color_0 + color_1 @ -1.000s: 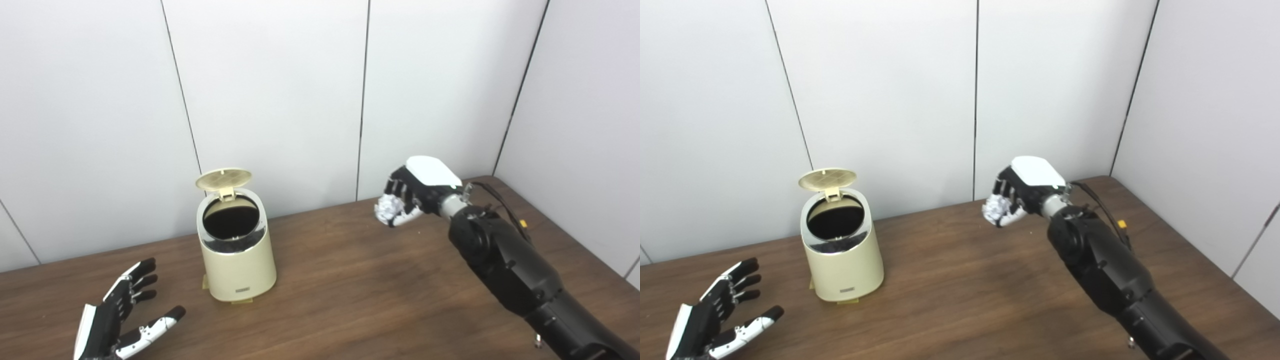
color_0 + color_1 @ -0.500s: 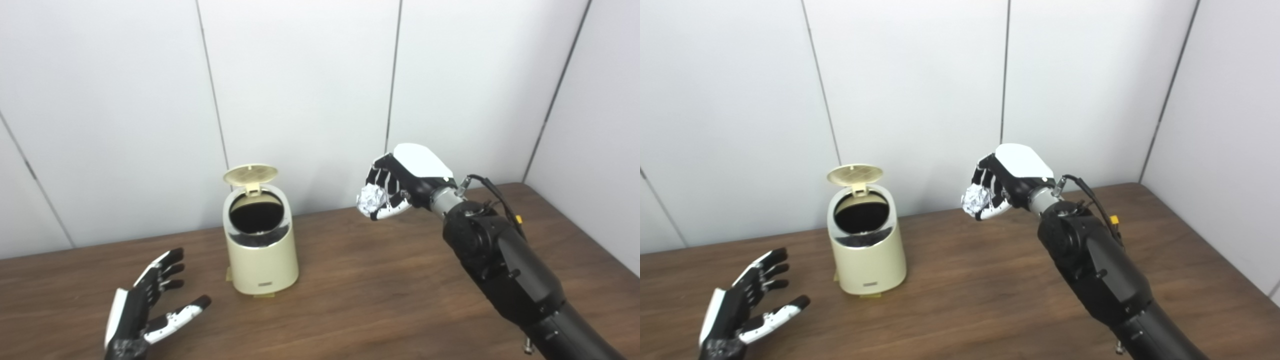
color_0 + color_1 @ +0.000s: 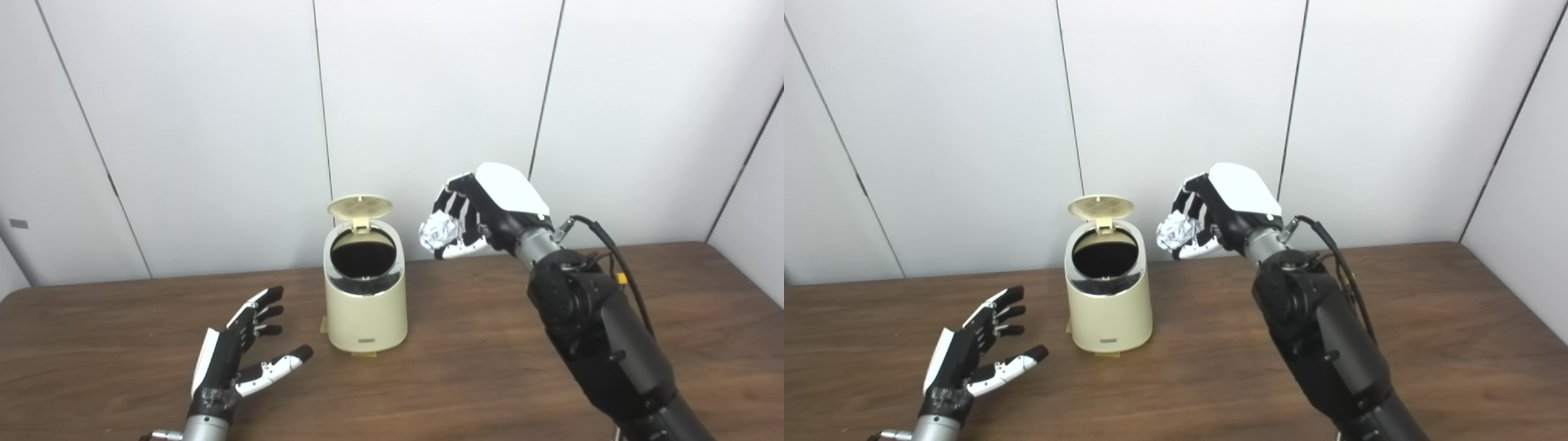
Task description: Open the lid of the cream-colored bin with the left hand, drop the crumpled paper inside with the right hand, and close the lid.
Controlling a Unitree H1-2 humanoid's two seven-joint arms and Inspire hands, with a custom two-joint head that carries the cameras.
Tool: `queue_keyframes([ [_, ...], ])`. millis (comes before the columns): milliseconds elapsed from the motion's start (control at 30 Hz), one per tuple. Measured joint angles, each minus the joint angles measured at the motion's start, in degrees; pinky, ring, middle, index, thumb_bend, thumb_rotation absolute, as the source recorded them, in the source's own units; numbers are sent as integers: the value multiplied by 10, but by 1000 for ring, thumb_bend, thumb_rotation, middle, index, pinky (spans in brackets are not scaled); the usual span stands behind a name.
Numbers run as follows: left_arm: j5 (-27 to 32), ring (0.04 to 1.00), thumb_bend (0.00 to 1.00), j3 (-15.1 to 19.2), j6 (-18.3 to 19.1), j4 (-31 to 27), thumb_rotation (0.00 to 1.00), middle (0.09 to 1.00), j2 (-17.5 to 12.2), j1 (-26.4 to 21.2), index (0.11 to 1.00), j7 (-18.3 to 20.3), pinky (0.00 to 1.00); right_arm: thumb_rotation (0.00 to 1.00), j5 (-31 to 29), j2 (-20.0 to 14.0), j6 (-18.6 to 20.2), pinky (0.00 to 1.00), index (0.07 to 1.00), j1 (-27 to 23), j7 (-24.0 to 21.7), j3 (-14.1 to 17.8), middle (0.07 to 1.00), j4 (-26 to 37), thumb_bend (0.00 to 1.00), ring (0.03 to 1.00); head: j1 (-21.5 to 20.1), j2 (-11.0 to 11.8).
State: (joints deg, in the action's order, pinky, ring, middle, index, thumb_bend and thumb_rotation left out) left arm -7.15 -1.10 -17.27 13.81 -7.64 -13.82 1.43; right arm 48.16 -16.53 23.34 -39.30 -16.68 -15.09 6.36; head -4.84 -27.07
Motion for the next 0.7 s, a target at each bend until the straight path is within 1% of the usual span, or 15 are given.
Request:
queue_keyframes([
  [133, 0, 828, 792, -4, 0, 0, 192, 871, 4, -1, 879, -4, 704, 0, -5, 18, -8, 286, 505, -3, 9, -1, 449, -14, 529, 368, 5, 2],
  [267, 0, 826, 785, -8, 0, 1, 172, 872, 4, -2, 879, -6, 699, 0, -8, 26, -22, 276, 502, -5, 16, -6, 450, -29, 529, 367, 8, 3],
  [367, 0, 825, 790, -9, 0, 1, 182, 874, 5, -2, 880, -8, 685, 0, -8, 35, -22, 293, 494, -8, 17, -9, 466, -34, 530, 388, 10, 2],
  [500, -4, 825, 788, -11, 5, 1, 186, 872, 8, -3, 881, -12, 703, 0, -14, 49, -25, 320, 481, -23, 33, -9, 486, -70, 530, 414, 13, 3],
  [600, -4, 828, 782, -12, 10, 0, 175, 877, 10, -3, 880, -14, 707, 0, -20, 57, -28, 308, 491, -29, 45, -8, 473, -94, 530, 397, 16, 3],
  [700, -5, 832, 781, -13, 15, 0, 174, 878, 12, -4, 878, -14, 701, 0, -29, 61, -30, 259, 509, -29, 57, -7, 435, -112, 527, 348, 18, 3],
])
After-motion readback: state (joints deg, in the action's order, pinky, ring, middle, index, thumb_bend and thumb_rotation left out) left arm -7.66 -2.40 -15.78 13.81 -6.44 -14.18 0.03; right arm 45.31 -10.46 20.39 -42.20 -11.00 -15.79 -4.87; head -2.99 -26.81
